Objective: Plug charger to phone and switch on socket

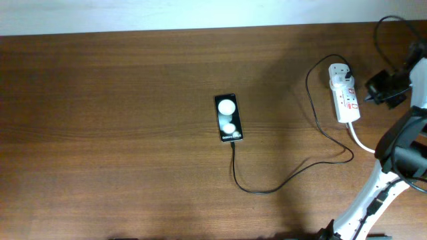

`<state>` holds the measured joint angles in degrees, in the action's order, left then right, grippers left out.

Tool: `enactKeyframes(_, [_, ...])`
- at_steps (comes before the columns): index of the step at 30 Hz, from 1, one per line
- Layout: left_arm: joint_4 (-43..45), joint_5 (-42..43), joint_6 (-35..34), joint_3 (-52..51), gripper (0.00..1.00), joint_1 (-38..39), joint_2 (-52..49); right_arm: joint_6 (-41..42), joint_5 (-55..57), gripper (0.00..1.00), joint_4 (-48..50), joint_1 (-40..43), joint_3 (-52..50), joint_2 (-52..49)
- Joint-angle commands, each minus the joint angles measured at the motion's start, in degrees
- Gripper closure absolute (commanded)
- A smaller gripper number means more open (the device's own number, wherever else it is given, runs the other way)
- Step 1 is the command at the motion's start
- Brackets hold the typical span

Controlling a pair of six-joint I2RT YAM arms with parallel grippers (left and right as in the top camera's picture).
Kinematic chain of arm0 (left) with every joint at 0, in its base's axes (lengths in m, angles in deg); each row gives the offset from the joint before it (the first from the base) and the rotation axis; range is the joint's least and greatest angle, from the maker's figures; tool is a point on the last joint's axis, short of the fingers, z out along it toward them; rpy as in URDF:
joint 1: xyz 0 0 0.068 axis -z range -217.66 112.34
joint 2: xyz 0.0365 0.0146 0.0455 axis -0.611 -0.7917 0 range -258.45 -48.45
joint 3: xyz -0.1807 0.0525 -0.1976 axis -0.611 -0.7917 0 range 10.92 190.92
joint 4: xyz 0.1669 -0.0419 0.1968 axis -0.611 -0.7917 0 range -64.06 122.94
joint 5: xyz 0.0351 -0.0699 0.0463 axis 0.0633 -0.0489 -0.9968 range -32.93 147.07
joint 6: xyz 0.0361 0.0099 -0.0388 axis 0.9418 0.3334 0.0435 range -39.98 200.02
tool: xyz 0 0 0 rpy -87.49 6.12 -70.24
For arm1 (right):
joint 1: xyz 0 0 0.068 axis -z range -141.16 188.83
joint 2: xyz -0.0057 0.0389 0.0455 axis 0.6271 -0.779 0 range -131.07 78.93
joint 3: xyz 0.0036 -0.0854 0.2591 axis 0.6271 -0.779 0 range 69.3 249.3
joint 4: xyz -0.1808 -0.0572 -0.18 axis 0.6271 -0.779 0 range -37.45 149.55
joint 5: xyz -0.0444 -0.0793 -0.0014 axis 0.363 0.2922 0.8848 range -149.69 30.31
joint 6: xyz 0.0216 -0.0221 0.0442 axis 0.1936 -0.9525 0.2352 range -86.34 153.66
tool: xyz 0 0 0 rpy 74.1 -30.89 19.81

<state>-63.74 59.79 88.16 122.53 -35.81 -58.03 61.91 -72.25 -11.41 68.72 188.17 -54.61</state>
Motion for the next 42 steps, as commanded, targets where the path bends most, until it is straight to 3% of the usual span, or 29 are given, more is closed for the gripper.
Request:
enactKeyframes(1, [0.00, -0.42, 0.13, -0.07, 0.01, -0.15, 2.27, 0.70, -0.98, 0.96, 0.24, -0.48, 1.70, 0.42])
enactKeyframes(5, [0.00, -0.39, 0.13, -0.07, 0.01, -0.15, 8.90, 1.25, -1.25, 0.96, 3.58, -4.42, 1.68, -0.07])
enactKeyframes(8, [0.00, -0.42, 0.13, 0.46, 0.01, -0.15, 9.14, 6.69, 1.38, 0.96, 4.94, -6.08, 1.68, -0.24])
enactKeyframes(19, [0.00, -0.42, 0.13, 0.46, 0.01, -0.15, 9.14, 6.78, 4.90, 0.96, 6.95, -6.25, 1.66, -3.65])
enactKeyframes(42, [0.00, -0.42, 0.13, 0.46, 0.01, -0.15, 9.14, 6.78, -0.81, 0.96, 10.32, -9.68, 0.17, -9.18])
